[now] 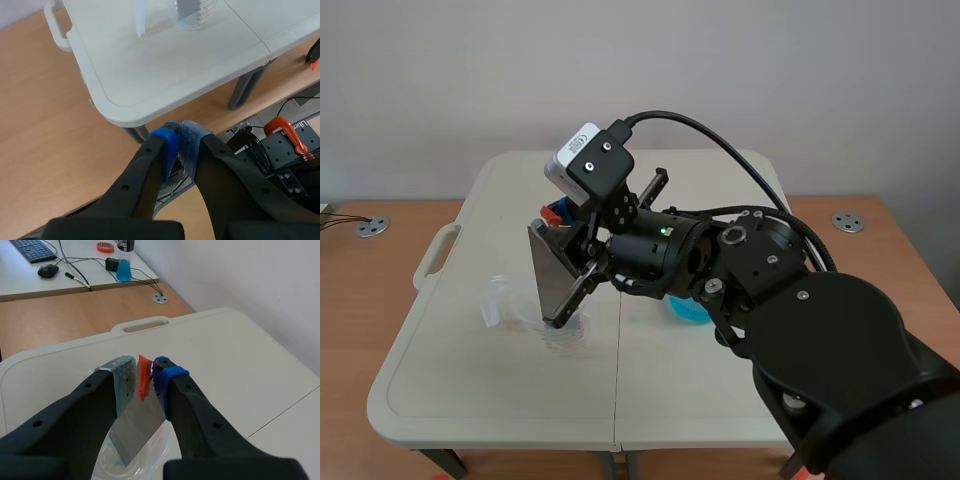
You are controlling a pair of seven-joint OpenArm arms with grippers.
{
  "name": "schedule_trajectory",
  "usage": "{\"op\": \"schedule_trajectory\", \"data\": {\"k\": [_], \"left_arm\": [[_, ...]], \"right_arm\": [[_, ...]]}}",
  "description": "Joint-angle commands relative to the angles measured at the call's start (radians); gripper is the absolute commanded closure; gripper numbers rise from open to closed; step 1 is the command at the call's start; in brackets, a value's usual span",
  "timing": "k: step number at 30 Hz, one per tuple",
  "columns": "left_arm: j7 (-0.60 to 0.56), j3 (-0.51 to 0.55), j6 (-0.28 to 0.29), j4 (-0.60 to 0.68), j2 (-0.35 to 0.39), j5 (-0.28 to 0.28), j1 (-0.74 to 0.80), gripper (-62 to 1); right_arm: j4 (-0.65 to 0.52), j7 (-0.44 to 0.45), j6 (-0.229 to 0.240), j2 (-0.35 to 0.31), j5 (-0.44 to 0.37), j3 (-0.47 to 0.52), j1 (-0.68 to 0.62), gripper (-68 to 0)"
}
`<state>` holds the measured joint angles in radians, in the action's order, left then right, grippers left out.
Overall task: Hold the metal plate by the orange handle, dip it into the blue solution, take it out and point at it, then put the plate back in the beaker on the left.
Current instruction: 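Return to the home posture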
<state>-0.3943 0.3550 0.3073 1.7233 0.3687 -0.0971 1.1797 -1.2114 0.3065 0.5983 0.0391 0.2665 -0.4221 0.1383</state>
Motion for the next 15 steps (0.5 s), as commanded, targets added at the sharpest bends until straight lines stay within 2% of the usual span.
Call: {"op": "schedule_trajectory", "data": {"k": [1,3,6,7,8,9,11,12,15], "left_arm": [[-0.013,0.001,0.002,0.011,-0.005,-0.006,-0.003,-1.5],[-0.013,0.001,0.002,0.011,-0.005,-0.006,-0.003,-1.5],[-0.013,0.001,0.002,0.011,-0.005,0.003,-0.003,-2.6],[-0.013,0.001,0.002,0.011,-0.005,0.013,-0.003,-7.0],[-0.013,0.001,0.002,0.011,-0.005,0.016,-0.003,-14.7],[-0.013,0.001,0.002,0.011,-0.005,0.016,-0.003,-25.2],[-0.013,0.000,0.002,0.011,-0.005,0.013,-0.004,-52.4],[-0.009,-0.002,0.002,0.011,-0.005,0.012,-0.008,-62.3],[0.053,-0.007,0.002,0.011,-0.005,0.013,-0.034,-62.3]], "right_arm": [[-0.008,0.014,-0.001,0.005,-0.006,-0.005,0.020,-18.0],[-0.008,0.014,-0.001,0.005,-0.006,-0.005,0.020,-25.5],[-0.008,0.015,-0.002,0.005,-0.008,-0.005,0.020,-40.9],[-0.008,0.016,-0.004,0.005,-0.008,-0.005,0.020,-44.4],[-0.008,0.017,-0.006,0.005,-0.008,-0.005,0.020,-46.3],[-0.008,0.019,-0.008,0.005,-0.008,-0.005,0.020,-47.7],[-0.008,0.023,-0.008,0.005,-0.008,-0.005,0.020,-50.1],[-0.009,0.026,-0.008,0.005,-0.008,-0.005,0.020,-51.6],[-0.009,0.044,-0.008,0.005,-0.008,-0.003,0.020,-56.8]]}}
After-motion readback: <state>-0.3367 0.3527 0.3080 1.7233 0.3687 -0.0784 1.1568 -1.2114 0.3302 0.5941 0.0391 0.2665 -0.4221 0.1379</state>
